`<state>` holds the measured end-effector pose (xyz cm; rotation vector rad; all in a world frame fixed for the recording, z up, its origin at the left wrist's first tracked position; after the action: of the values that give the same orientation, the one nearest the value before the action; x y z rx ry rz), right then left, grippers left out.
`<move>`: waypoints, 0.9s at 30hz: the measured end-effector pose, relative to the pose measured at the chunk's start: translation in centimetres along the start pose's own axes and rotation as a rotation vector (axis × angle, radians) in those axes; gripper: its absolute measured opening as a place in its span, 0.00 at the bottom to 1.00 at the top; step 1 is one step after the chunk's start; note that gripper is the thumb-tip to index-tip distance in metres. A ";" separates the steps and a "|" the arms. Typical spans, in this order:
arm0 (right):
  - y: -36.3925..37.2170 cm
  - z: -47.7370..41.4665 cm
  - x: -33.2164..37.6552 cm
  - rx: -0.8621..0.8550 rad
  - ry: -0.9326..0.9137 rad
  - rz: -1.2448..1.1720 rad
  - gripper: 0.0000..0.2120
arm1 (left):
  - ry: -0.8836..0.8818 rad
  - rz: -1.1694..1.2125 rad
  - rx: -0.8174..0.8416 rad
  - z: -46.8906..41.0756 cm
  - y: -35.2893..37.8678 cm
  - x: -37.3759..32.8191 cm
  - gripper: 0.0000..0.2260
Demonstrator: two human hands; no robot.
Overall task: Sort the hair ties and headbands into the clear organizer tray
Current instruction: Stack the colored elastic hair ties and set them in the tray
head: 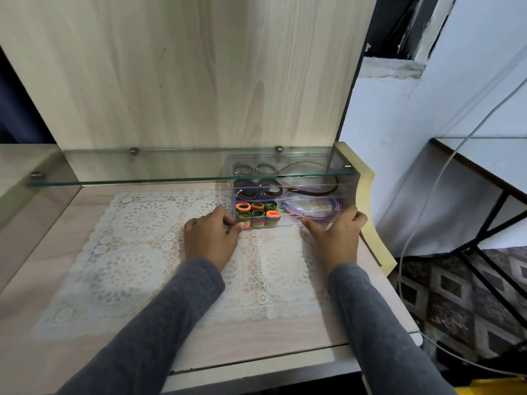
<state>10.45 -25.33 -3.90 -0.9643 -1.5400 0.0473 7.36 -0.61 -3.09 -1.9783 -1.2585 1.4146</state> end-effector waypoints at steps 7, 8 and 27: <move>1.5 -0.9 0.5 0.039 0.015 -0.026 0.41 | -0.007 0.039 -0.056 -1.8 0.1 0.1 0.18; 1.7 -0.9 0.7 0.050 0.019 -0.034 0.43 | -0.008 0.044 -0.051 -2.1 0.2 0.2 0.21; 4.3 -1.6 1.9 0.154 0.107 -0.038 0.54 | -0.022 0.358 0.016 -3.4 3.3 0.3 0.20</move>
<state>14.27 -22.16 -4.32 -0.8031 -1.4336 0.0850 11.88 -1.48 -4.26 -2.2653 -0.9273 1.6033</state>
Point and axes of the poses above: each hand's wrist, its own z-axis away from the middle knuckle, its own y-axis out of the palm, x = y × z, the point moved 4 cm from there along -z, towards the middle knuckle, and after that the axes turned 8 degrees about y, right-handed, at the moved point
